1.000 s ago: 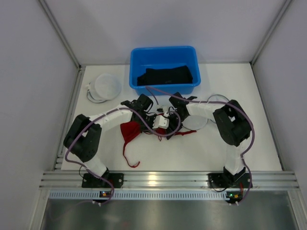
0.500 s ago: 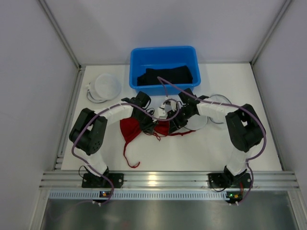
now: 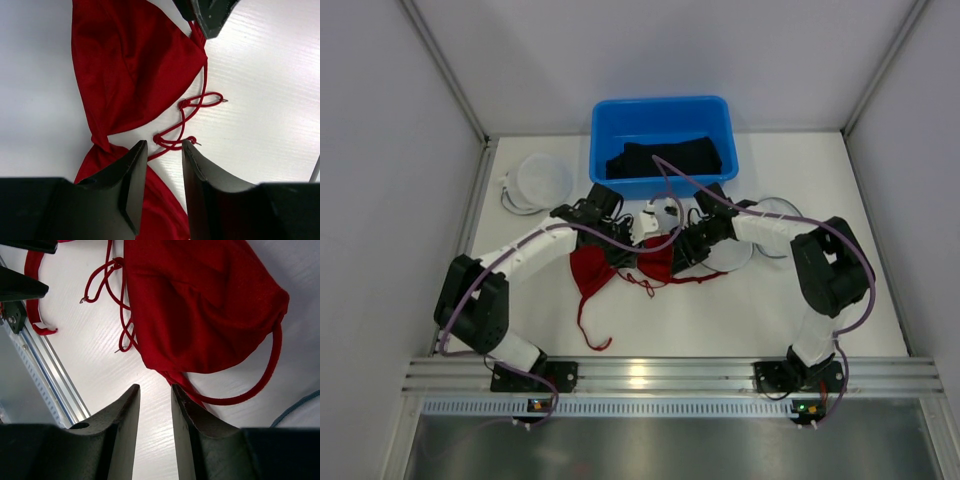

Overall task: Place the bra in the laundry bag and zip it closed
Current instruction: Adjust the bra at the center of the board.

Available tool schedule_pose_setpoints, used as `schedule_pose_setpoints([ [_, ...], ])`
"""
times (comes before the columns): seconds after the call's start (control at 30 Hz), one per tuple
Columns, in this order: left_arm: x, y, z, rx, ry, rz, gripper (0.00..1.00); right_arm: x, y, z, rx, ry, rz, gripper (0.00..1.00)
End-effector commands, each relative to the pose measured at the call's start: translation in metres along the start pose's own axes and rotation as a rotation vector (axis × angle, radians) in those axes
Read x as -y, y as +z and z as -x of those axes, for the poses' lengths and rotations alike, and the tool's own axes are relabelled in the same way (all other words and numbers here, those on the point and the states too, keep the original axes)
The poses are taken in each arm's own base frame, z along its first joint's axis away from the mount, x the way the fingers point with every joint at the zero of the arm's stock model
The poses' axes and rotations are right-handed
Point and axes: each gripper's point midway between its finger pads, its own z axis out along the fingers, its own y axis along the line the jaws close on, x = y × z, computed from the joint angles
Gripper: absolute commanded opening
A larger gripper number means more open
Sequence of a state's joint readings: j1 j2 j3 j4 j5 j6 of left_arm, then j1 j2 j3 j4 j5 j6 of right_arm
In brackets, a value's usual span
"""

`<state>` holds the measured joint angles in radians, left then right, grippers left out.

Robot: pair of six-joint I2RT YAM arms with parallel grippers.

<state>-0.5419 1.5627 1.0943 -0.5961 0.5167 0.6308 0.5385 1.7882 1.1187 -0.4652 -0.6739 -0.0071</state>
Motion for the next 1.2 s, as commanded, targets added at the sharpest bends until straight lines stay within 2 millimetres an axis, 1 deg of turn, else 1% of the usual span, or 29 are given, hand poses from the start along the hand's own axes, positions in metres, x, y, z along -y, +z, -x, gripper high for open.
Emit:
schedule_pose_setpoints([
  [0.0,0.003,-0.007,-0.013,-0.013,0.055,0.032,0.37,-0.007,-0.003,0.015,0.047,-0.039,0.024,0.31],
  [0.03,0.005,-0.007,-0.016,-0.019,0.07,0.029,0.34,-0.007,-0.001,0.013,0.04,-0.037,0.024,0.31],
  [0.1,0.009,-0.009,-0.02,-0.026,0.096,0.028,0.34,-0.007,0.003,0.007,0.025,-0.033,0.025,0.29],
  [0.13,0.012,-0.007,-0.028,-0.049,0.11,0.024,0.33,-0.007,0.004,0.005,0.02,-0.036,0.025,0.28],
  [0.2,0.016,-0.003,-0.033,-0.069,0.124,0.022,0.33,-0.007,0.008,0.002,0.008,-0.038,0.022,0.28],
  [0.23,0.015,-0.002,-0.037,-0.091,0.128,0.03,0.34,-0.006,0.01,0.001,0.002,-0.037,0.02,0.27],
  [0.27,0.015,0.0,-0.04,-0.103,0.129,0.031,0.37,-0.003,0.011,0.001,0.0,-0.038,0.01,0.27],
  [0.4,0.011,0.01,-0.051,-0.15,0.15,0.016,0.43,0.01,0.02,-0.003,-0.029,-0.037,-0.027,0.27],
  [0.53,0.006,0.02,-0.051,-0.128,0.202,0.019,0.45,0.02,0.024,-0.005,-0.045,-0.044,-0.063,0.27],
  [0.7,0.0,0.035,-0.06,-0.151,0.227,0.004,0.48,0.03,0.028,-0.007,-0.067,-0.054,-0.096,0.26],
  [0.77,-0.002,0.037,-0.057,-0.13,0.263,0.004,0.5,0.034,0.028,-0.008,-0.075,-0.055,-0.115,0.26],
  [0.9,0.004,0.044,-0.06,-0.128,0.283,-0.029,0.51,0.041,0.031,-0.013,-0.105,-0.054,-0.139,0.25],
  [1.0,0.011,0.046,-0.064,-0.134,0.325,-0.052,0.47,0.049,0.032,-0.013,-0.12,-0.048,-0.169,0.23],
  [1.03,0.018,0.047,-0.073,-0.15,0.335,-0.067,0.41,0.052,0.032,-0.014,-0.126,-0.047,-0.183,0.22],
  [1.1,0.024,0.044,-0.072,-0.14,0.383,-0.072,0.31,0.053,0.033,-0.013,-0.13,-0.048,-0.193,0.21],
  [1.13,0.029,0.043,-0.08,-0.15,0.386,-0.085,0.21,0.056,0.032,-0.015,-0.138,-0.045,-0.205,0.2],
  [1.17,0.033,0.041,-0.083,-0.157,0.396,-0.096,0.15,0.057,0.032,-0.014,-0.14,-0.044,-0.21,0.19],
])
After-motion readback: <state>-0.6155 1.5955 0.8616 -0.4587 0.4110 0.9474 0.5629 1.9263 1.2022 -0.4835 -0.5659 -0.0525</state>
